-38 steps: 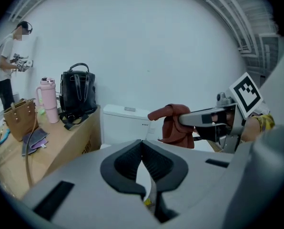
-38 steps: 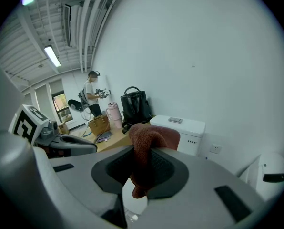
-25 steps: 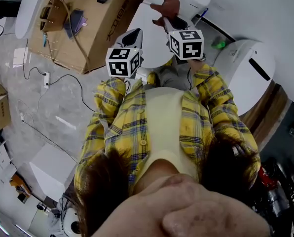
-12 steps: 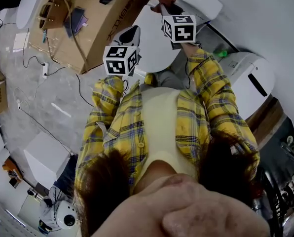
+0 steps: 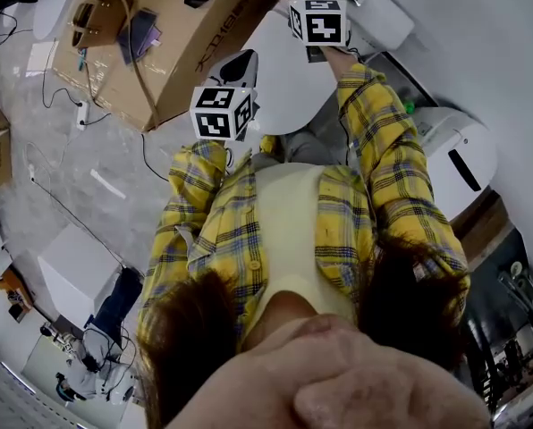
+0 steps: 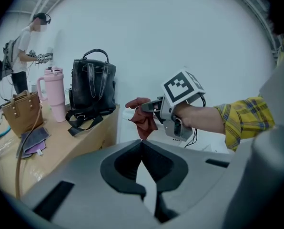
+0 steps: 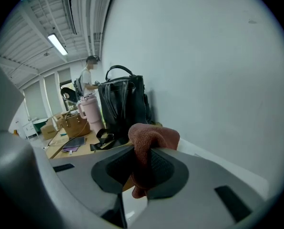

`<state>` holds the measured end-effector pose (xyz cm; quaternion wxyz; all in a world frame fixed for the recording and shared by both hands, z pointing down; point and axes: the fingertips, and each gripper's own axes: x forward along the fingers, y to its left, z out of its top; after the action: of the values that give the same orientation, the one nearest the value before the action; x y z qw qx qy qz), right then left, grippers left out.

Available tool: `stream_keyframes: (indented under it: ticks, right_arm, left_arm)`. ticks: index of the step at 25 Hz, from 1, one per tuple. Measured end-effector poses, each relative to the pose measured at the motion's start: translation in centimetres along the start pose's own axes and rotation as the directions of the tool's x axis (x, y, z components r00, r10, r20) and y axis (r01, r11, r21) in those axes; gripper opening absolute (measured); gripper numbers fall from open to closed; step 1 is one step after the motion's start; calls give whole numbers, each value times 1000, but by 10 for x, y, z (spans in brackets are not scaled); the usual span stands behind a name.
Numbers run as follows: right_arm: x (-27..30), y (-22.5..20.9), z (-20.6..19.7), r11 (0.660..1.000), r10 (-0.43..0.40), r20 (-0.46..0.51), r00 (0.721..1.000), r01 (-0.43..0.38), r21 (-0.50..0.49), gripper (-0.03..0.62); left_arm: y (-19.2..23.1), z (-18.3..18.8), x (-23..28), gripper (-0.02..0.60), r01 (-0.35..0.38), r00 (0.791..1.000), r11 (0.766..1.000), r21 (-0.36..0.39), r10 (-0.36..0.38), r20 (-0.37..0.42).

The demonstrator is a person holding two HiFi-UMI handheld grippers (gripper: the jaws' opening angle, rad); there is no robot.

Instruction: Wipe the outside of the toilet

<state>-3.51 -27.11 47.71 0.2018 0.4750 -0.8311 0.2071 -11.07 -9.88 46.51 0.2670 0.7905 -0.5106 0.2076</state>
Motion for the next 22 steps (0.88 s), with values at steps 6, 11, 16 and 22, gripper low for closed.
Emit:
stream_keyframes:
  ticks: [6,11,16,22]
  right_arm:
    - [28,-4,-7,1000,2,-55,998,-1,20,84]
    - [38,-13,-5,999,-4,-75,997,7,34,84]
    - [31,-24,-6,997,-57,-92,994,62,50,84]
    - [8,-38,-26,988,-128,-107,986,136,68,84]
  left_arm:
    - [8,0,8,9,-24,1000,1000,-17,24,-19]
    - [2,-1,9,9,-24,999,1000,-17,24,-34]
    - [0,-4,1,9,-13,1000,1000,-11,12,-25]
    - [3,-9,-3,9,34,999,999,8,-33,-30]
